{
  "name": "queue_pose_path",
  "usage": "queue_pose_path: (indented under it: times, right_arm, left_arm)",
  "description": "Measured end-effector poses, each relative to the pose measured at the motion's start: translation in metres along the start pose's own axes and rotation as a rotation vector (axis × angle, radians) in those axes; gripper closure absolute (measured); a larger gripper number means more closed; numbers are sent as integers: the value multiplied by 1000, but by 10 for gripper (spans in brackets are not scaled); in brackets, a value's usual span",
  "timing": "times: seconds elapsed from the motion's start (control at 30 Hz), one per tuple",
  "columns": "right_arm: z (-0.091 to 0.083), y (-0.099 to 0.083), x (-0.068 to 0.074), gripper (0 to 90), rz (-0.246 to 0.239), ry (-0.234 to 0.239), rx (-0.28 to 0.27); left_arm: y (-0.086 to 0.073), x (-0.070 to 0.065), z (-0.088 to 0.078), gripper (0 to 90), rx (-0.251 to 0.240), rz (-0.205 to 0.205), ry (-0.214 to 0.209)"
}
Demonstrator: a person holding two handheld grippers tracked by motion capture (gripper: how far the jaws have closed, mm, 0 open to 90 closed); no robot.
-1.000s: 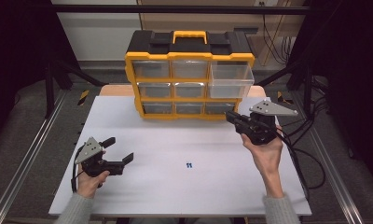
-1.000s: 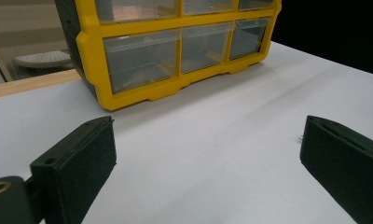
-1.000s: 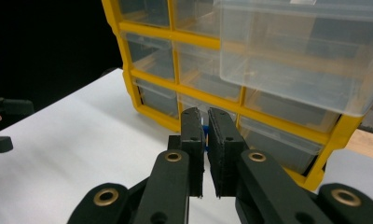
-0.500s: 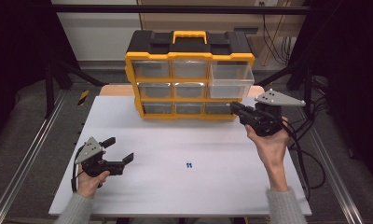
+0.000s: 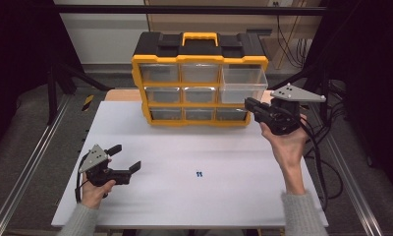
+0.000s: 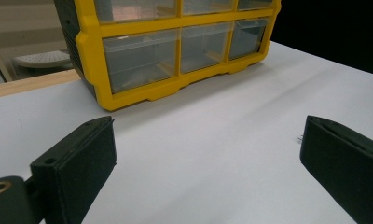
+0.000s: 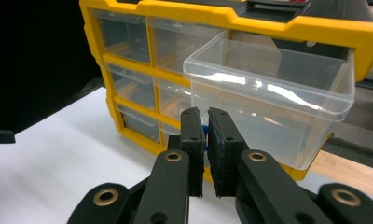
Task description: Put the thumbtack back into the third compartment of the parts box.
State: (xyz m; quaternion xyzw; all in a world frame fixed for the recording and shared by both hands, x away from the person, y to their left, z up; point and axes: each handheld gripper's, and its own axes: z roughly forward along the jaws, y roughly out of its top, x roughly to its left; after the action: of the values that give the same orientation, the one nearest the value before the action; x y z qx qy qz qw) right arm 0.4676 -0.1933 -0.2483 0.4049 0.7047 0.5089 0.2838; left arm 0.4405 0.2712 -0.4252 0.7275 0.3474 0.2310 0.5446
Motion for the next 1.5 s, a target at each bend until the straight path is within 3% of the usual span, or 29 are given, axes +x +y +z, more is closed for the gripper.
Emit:
queue_pose_path:
  times: [0.77,1.5]
  right_arm:
    - [9,26,-7,856,0,-52,-15]
    - [30,39,-22,854,6,-113,-6]
  left_arm:
    - [0,0,0,29,-4,-2,-1]
    - [0,1,-1,28,-5,-4,0]
